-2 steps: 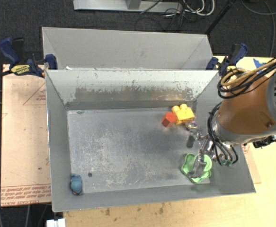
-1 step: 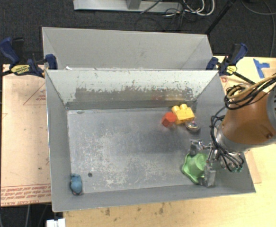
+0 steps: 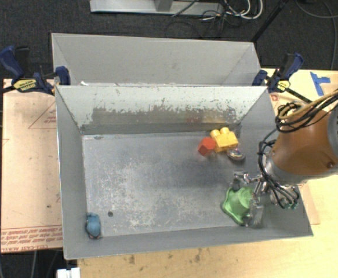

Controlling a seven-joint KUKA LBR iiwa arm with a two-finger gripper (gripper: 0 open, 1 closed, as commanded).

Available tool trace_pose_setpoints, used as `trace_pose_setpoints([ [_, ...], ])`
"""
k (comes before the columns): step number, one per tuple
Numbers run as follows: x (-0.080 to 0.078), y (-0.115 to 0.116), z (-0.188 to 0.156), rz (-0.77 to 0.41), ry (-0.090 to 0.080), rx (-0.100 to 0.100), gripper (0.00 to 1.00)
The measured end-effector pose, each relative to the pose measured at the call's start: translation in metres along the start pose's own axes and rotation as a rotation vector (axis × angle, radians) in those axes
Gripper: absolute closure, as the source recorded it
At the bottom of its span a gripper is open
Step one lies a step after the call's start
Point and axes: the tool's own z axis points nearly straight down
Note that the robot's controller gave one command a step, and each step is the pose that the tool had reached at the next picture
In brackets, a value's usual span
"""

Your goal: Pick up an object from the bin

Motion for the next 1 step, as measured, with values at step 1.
trace_pose_setpoints([
  [1, 0.005, 0.0006, -0.001, 0.028, -0.01, 0.002, 1.0],
])
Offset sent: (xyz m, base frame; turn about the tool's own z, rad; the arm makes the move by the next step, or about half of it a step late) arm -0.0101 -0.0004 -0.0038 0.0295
